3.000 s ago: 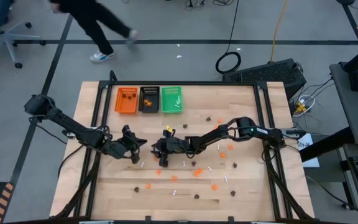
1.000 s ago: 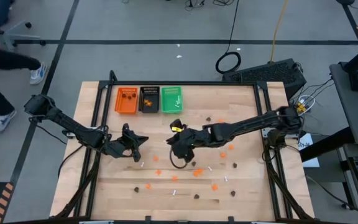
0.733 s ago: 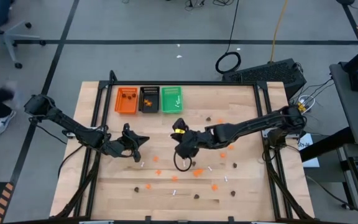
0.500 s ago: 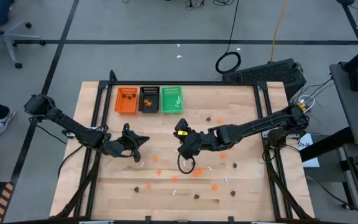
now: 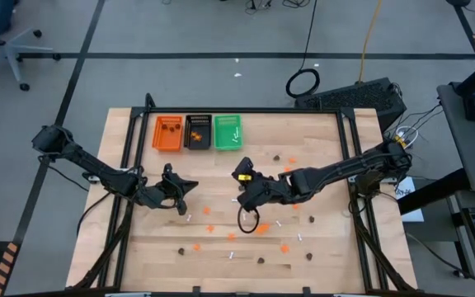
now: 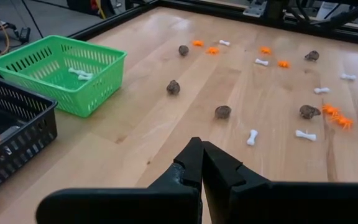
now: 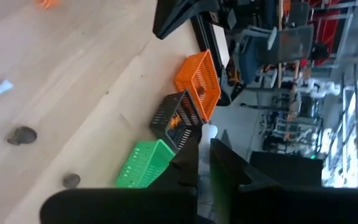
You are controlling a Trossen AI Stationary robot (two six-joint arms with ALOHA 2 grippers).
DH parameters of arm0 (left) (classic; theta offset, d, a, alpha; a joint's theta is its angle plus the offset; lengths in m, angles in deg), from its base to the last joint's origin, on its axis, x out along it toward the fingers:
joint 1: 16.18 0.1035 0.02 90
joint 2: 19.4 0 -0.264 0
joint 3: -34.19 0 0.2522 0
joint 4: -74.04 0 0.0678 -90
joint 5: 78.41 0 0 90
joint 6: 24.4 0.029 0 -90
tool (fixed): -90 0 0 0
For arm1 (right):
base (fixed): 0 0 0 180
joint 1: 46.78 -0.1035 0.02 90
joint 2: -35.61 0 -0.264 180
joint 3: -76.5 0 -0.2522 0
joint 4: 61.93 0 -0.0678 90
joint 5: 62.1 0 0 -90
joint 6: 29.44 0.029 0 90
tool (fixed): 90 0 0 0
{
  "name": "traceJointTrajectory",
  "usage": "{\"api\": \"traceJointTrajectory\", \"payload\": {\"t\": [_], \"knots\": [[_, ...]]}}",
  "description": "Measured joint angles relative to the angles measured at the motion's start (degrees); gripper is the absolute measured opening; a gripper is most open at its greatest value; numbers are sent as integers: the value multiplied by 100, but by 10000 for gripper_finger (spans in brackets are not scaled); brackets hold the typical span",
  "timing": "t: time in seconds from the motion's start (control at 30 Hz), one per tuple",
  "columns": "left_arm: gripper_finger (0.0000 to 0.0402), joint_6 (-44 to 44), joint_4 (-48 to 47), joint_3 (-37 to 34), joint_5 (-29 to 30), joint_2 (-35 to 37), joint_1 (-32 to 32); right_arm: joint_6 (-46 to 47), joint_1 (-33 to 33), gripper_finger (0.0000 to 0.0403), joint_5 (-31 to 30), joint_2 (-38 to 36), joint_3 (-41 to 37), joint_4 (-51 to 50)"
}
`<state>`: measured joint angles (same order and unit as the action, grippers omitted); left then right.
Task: Sort Halloween decoration
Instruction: Put the white bone toy into the green bin
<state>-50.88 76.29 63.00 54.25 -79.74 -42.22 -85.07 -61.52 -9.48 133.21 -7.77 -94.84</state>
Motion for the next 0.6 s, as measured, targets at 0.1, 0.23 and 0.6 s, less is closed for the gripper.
{"api": "traceJointTrajectory", "payload": {"t": [0.1,0.23,0.6], "knots": [[11,0,-2,0,-3,-2,-1,685,60,0,237,0,0,0],[11,-2,1,0,-3,-2,1,2138,365,0,1296,0,0,2],[11,-12,74,0,-1,0,-1,4607,2114,0,3026,46,-1132,1241]]}}
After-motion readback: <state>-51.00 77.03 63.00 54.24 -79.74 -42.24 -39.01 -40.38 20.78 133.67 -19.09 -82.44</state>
